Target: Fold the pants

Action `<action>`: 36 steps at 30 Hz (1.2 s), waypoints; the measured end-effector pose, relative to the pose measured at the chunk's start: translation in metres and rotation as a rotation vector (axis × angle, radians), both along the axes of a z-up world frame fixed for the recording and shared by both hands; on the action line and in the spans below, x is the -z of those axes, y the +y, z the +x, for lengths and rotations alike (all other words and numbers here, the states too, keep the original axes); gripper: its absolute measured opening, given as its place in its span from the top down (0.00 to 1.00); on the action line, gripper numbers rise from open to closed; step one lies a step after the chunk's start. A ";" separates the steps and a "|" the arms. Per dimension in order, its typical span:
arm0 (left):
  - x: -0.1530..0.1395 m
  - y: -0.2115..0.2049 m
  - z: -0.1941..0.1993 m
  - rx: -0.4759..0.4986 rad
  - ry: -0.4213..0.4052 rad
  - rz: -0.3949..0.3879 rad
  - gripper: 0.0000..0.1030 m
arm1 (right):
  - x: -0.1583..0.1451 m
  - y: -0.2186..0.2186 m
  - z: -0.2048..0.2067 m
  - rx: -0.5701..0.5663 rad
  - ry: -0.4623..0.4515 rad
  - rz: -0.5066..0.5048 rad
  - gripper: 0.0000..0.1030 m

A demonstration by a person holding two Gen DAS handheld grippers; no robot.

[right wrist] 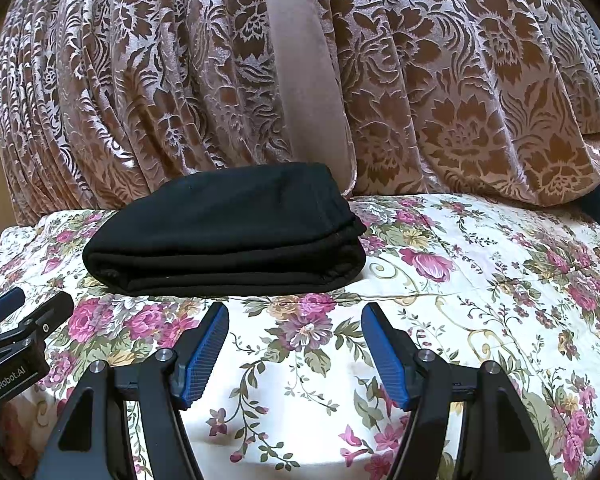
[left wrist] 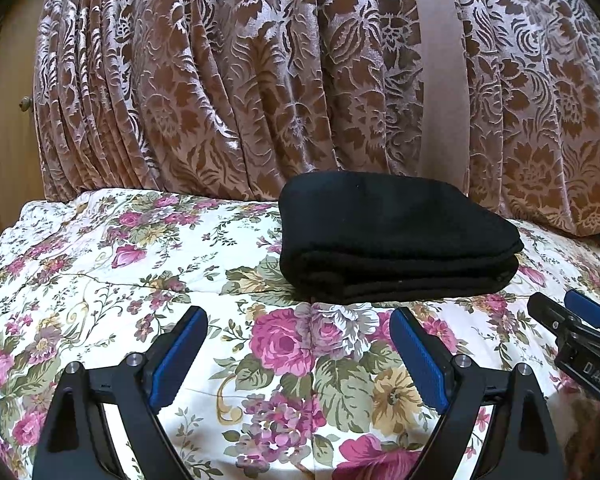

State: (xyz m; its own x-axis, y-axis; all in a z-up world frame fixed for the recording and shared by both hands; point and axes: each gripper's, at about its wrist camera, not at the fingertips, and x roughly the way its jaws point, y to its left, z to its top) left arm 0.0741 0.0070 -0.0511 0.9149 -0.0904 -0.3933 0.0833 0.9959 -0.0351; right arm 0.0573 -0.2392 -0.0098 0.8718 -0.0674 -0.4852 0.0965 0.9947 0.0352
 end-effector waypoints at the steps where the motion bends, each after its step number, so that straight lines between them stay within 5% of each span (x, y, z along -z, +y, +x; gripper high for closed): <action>1: 0.000 0.000 0.000 0.000 0.001 0.000 0.10 | 0.000 0.000 0.000 0.000 0.000 0.000 0.32; 36: 0.007 0.003 0.009 0.009 0.058 -0.008 0.10 | 0.005 -0.005 0.003 0.006 0.022 0.021 0.32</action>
State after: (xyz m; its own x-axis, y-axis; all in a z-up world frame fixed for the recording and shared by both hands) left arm 0.0829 0.0103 -0.0578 0.8898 -0.1019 -0.4448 0.0898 0.9948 -0.0484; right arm 0.0598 -0.2440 -0.0147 0.8606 -0.0620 -0.5055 0.1029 0.9933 0.0534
